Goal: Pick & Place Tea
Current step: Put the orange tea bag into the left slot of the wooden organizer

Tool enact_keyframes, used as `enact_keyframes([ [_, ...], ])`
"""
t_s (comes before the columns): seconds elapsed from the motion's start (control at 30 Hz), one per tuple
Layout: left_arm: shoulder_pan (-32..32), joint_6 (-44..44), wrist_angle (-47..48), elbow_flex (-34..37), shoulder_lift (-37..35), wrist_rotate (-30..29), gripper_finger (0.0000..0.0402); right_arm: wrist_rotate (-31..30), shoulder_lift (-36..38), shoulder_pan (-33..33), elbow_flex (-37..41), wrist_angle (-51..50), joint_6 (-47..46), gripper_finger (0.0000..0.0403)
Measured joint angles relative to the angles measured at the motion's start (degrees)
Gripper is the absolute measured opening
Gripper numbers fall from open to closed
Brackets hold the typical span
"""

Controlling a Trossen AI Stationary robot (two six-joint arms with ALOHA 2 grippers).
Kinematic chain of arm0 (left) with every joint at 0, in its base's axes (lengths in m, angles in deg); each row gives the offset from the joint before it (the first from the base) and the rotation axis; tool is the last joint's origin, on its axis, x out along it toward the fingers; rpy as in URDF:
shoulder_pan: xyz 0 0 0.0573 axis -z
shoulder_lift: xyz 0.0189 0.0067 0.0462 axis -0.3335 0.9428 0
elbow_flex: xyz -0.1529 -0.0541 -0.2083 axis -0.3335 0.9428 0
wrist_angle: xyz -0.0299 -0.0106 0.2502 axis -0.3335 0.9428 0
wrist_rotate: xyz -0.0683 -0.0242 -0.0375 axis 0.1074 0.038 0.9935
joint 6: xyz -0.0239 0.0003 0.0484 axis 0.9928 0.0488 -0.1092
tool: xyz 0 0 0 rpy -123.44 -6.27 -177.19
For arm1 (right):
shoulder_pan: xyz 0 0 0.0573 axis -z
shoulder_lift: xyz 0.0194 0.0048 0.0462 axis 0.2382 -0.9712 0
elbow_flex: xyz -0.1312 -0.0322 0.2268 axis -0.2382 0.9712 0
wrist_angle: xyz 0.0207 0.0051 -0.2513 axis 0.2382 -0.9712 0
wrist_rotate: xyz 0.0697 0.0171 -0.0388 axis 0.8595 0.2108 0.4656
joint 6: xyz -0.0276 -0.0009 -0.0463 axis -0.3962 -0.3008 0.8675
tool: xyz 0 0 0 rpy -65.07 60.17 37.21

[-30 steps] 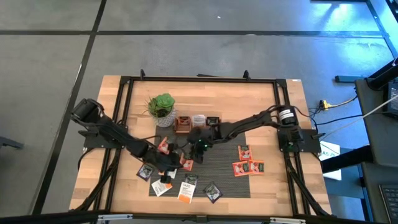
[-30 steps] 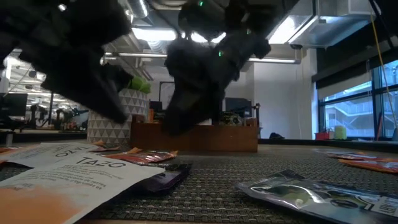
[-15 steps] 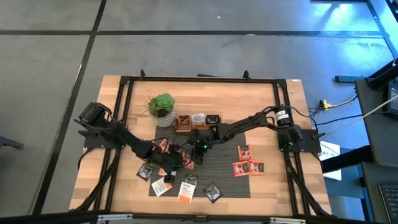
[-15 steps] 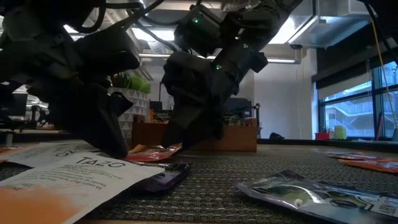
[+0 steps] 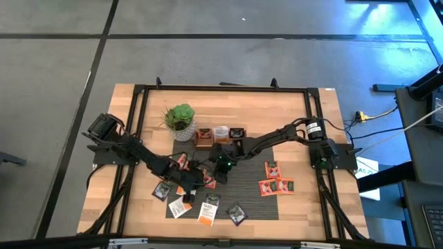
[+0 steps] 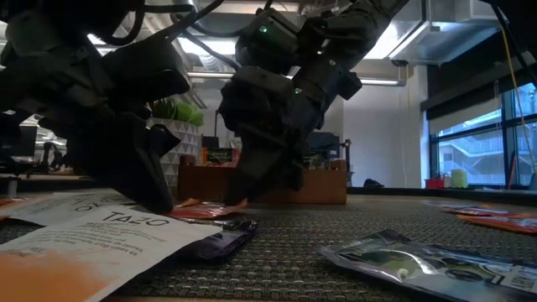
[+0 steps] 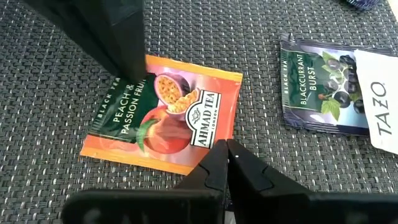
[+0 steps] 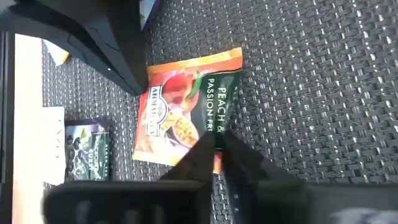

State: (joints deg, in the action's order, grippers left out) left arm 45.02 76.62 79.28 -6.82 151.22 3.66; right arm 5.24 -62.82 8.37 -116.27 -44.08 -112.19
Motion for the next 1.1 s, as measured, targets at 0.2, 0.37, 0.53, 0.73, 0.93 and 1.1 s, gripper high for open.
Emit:
enact_keyframes([
  [0.2, -0.1, -0.8, 2.8, 0.4, -4.8, 6.4, 0.0003, -0.1, 1.0, 0.0, 0.0, -1.4, 2.4, 0.0008],
  [0.37, 0.2, -2.5, 5.7, 0.3, -15.2, 8.4, 0.0003, -2.1, 5.9, 0.0, 0.0, -2.1, 6.4, 0.0005],
  [0.53, 1.0, -4.5, 7.0, 0.3, -26.7, 7.8, 0.0003, -13.2, 11.9, 0.2, -0.3, -3.0, 17.5, 0.0004],
  [0.73, 1.5, -10.7, 6.9, 0.2, -37.2, 7.5, 0.0004, -24.2, 13.6, 2.3, -4.9, -5.8, 31.2, 0.0004],
  [0.93, 1.5, -14.8, 7.8, 0.2, -42.3, 7.6, 0.0004, -24.6, 13.3, 6.7, -7.4, -8.0, 36.7, 0.0004],
  [1.1, 1.5, -14.8, 9.8, 0.2, -42.8, 7.5, 0.0004, -23.2, 13.1, 9.9, -5.3, -8.4, 36.5, 0.0003],
])
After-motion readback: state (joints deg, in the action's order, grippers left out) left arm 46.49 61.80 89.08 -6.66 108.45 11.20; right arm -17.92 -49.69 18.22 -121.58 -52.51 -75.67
